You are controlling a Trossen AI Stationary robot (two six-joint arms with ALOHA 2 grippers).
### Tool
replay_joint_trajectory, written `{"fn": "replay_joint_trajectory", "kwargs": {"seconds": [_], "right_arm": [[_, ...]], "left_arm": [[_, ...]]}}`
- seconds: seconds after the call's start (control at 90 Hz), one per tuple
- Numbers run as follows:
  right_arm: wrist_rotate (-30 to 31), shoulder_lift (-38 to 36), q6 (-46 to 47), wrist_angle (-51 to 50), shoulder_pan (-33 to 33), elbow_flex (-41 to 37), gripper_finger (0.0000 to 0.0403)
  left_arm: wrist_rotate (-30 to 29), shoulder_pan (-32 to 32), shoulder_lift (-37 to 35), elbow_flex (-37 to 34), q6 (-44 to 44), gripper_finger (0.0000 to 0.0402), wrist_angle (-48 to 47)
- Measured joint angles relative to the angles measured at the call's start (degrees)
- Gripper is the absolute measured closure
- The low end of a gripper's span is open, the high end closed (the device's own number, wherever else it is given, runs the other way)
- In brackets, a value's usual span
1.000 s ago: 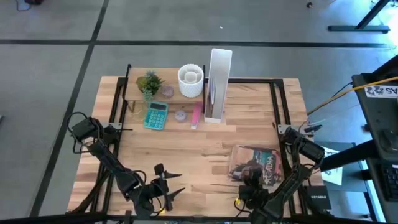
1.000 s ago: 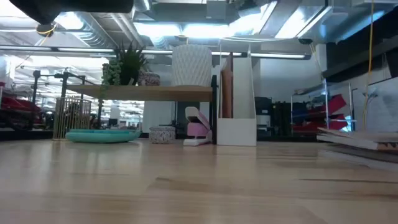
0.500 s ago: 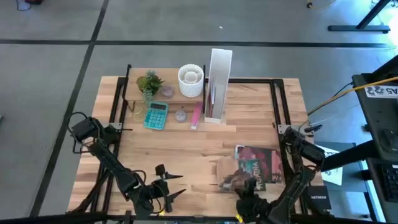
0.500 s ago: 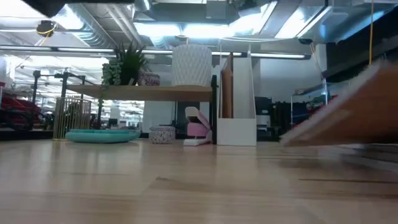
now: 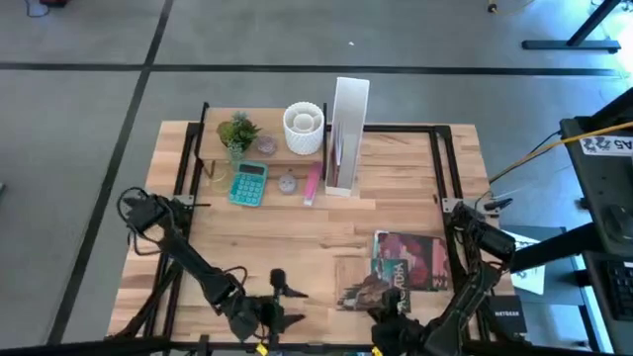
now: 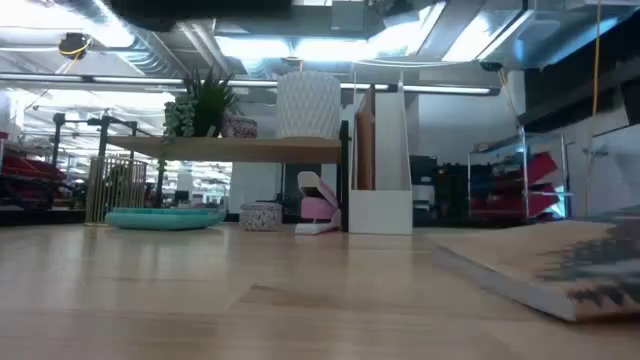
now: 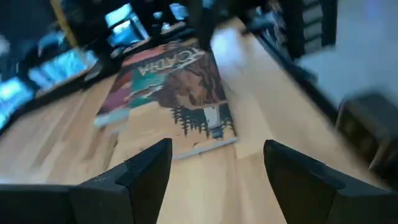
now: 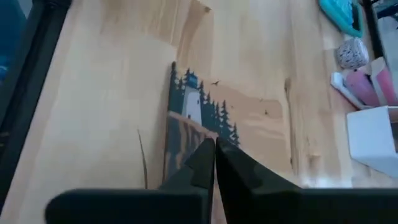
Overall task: Stock shelves
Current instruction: Put the brown book in the book organizer
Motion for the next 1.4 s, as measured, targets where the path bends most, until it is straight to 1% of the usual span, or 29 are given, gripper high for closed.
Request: {"fn": "replay_joint_trajectory", "kwargs": {"seconds": [0.111, 0.178, 0.256, 0.311, 0.356, 0.433, 0.522, 0.6, 0.656, 0.733, 0.856, 0.967, 1.044, 1.156, 1.278, 1.4], "right_arm": [[-3.49, 0.00, -2.35, 1.16, -0.21, 0.00, 0.0399], [-7.01, -0.02, -5.92, 2.88, -0.44, 0.00, 0.0389], [-12.45, -0.02, -10.74, 4.84, -0.82, 0.02, 0.0361], [-15.49, -0.02, -13.14, 5.43, -0.87, 0.04, 0.0332], [-16.70, 0.11, -14.83, 5.42, -1.11, 0.04, 0.0306], [-17.59, 0.75, -16.42, 5.36, -1.14, -0.04, 0.0259], [-17.39, 2.01, -17.85, 6.06, -1.50, -0.59, 0.0215], [-16.46, 4.15, -18.24, 5.51, -1.50, -0.68, 0.0191], [-14.93, 5.24, -18.46, 5.59, -1.48, -0.57, 0.0182], [-11.85, 6.76, -18.16, 5.33, -1.11, -0.41, 0.0179], [-8.68, 7.93, -16.18, 4.47, -1.11, -0.39, 0.0187], [-5.26, 8.15, -13.63, 3.11, -1.13, -0.43, 0.0200], [-3.17, 8.42, -12.47, 1.33, -1.28, -0.16, 0.0211], [-2.80, 8.55, -9.92, -1.44, -1.63, -0.25, 0.0225], [-2.56, 8.70, -6.19, -5.64, -1.62, -0.42, 0.0241], [-2.59, 8.70, -5.63, -6.09, -1.55, -0.42, 0.0258]], "left_arm": [[0.82, 3.12, 2.23, 2.02, 7.38, 0.0164, 0.39], [4.55, 5.81, 2.52, 3.36, 9.23, 0.0164, 0.59], [11.64, 9.74, 2.54, 4.80, 7.99, 0.0164, 0.70], [15.11, 12.49, 2.54, 5.87, 6.66, 0.0164, 0.57], [17.54, 14.58, 2.54, 6.76, 6.00, 0.0164, 0.58], [23.80, 18.26, 2.54, 7.94, 4.70, 0.0164, 0.74], [31.06, 22.36, 2.54, 8.32, 1.34, 0.0166, 0.66], [34.45, 25.27, 2.95, 8.34, -2.25, 0.0166, 0.70], [36.62, 26.71, 3.46, 8.43, -4.14, 0.0166, 1.08], [39.95, 27.99, 5.32, 8.45, -5.87, 0.0166, 2.94], [43.98, 27.94, 9.41, 8.52, -7.70, 0.0166, 5.55], [44.17, 27.15, 13.46, 9.30, -7.96, 0.0167, 6.08], [44.05, 26.79, 15.50, 9.78, -9.96, 0.0166, 6.47], [44.19, 26.27, 16.73, 10.07, -13.72, 0.0167, 6.13], [44.25, 25.29, 16.90, 10.05, -16.51, 0.0167, 2.44], [43.84, 24.20, 16.90, 9.92, -17.75, 0.0167, 1.46]]}}
